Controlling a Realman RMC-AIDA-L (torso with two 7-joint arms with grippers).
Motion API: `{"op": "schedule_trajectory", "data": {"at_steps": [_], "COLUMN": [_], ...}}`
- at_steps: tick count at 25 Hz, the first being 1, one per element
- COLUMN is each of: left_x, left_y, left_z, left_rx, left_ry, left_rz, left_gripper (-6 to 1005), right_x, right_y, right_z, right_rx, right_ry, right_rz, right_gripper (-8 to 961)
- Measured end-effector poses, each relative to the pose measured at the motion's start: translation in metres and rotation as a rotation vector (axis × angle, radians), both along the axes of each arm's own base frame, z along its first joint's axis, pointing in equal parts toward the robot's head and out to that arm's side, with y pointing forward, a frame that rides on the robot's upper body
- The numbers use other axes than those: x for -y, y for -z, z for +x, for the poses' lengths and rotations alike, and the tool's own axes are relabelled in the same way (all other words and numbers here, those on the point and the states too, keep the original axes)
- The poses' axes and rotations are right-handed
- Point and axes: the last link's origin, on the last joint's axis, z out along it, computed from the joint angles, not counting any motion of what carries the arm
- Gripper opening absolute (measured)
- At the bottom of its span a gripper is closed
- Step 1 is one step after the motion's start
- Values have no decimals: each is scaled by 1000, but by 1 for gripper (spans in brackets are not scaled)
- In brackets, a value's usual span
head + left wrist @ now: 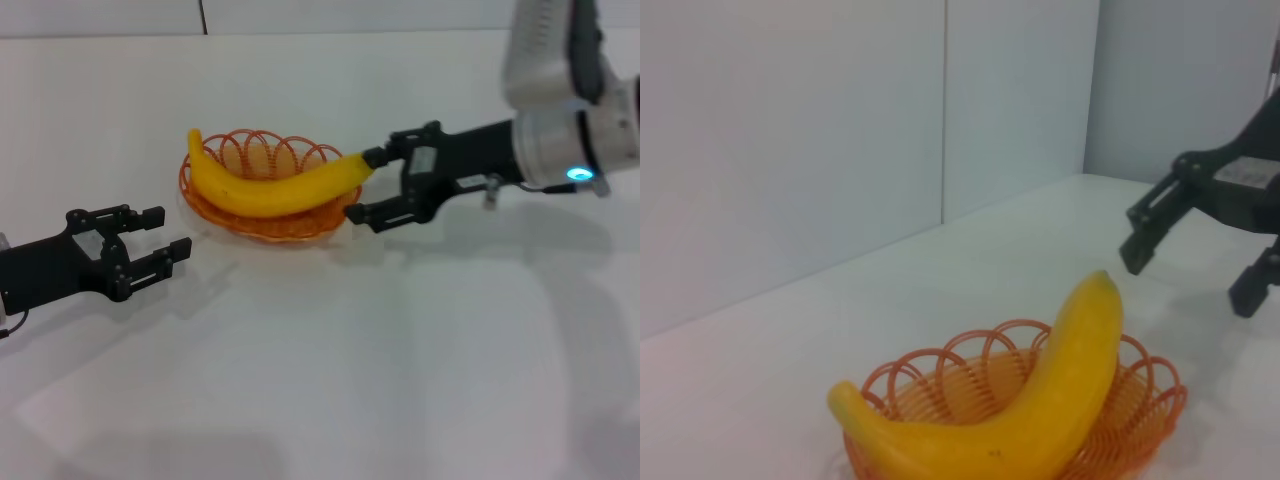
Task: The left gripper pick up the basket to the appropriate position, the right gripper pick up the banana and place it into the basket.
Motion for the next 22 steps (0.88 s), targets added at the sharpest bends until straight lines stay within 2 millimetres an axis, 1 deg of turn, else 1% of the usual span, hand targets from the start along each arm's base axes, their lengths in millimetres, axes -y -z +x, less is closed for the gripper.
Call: {"op": "schedule_trajectory", "data": {"at_steps": [4,10,14,18,22], "left_x": [0,0,1,0,0], "left_y": [0,0,0,1,2], "left_z": [0,0,-1,-2,-1], "left_rx": [-2,-1,0,-1,-4], "left_ry": [2,3,3,0,1], "left_rz": [1,4,7,14,14], "left_gripper": [551,551,551,551,551], "right_x": [7,14,22,30,33], "right_y": [-10,-19,-25,-26,-30], "right_z": [22,46,58,70,78], "right_rx": [-69,-131,-162,-213,-236], "right_ry": [34,68,81,90,94], "right_rz": [-6,25,48,63,92], "right_gripper": [821,821,821,821,821]}}
